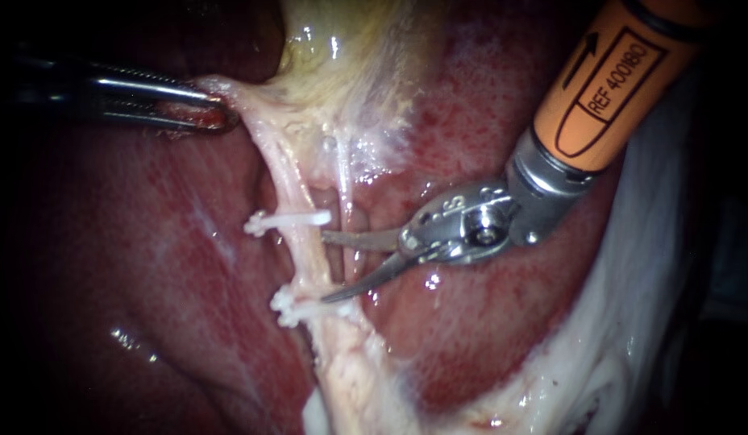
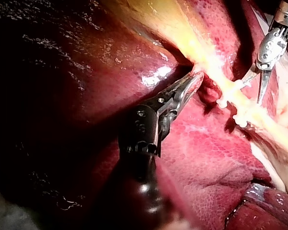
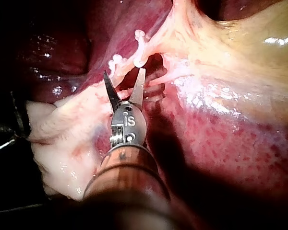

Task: Go to the cutting position left tube

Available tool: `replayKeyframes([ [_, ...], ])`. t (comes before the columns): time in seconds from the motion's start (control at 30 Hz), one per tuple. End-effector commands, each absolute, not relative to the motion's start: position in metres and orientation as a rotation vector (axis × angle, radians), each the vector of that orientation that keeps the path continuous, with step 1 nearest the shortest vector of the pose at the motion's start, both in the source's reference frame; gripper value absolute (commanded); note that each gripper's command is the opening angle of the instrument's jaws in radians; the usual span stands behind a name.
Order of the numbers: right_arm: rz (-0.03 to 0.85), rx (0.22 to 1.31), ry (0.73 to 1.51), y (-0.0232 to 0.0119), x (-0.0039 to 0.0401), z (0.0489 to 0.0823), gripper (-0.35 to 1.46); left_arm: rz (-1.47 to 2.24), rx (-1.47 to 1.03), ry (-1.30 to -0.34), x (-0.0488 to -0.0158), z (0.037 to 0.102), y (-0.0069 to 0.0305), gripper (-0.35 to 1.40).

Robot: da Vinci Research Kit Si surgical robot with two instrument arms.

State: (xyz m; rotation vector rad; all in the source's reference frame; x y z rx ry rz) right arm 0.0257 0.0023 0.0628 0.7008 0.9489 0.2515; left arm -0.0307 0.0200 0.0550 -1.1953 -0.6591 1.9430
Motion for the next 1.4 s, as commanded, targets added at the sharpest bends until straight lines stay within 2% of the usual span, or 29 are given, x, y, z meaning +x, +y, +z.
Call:
replayKeyframes([
  [0.03, 0.25, 0.709, 0.954, 0.0024, 0.0261, 0.0628, 1.28, 1.943, -1.195, -0.659, -0.0307, 0.055, 0.02, -0.35],
  [0.8, 0.265, 0.833, 1.06, 0.0025, 0.0312, 0.0634, 1.25, 1.943, -1.195, -0.658, -0.0308, 0.0551, 0.0201, -0.35],
  [1.4, 0.253, 0.9, 1.119, 0.001, 0.0337, 0.0609, 1.25, 1.943, -1.196, -0.659, -0.0307, 0.0552, 0.0201, -0.35],
])
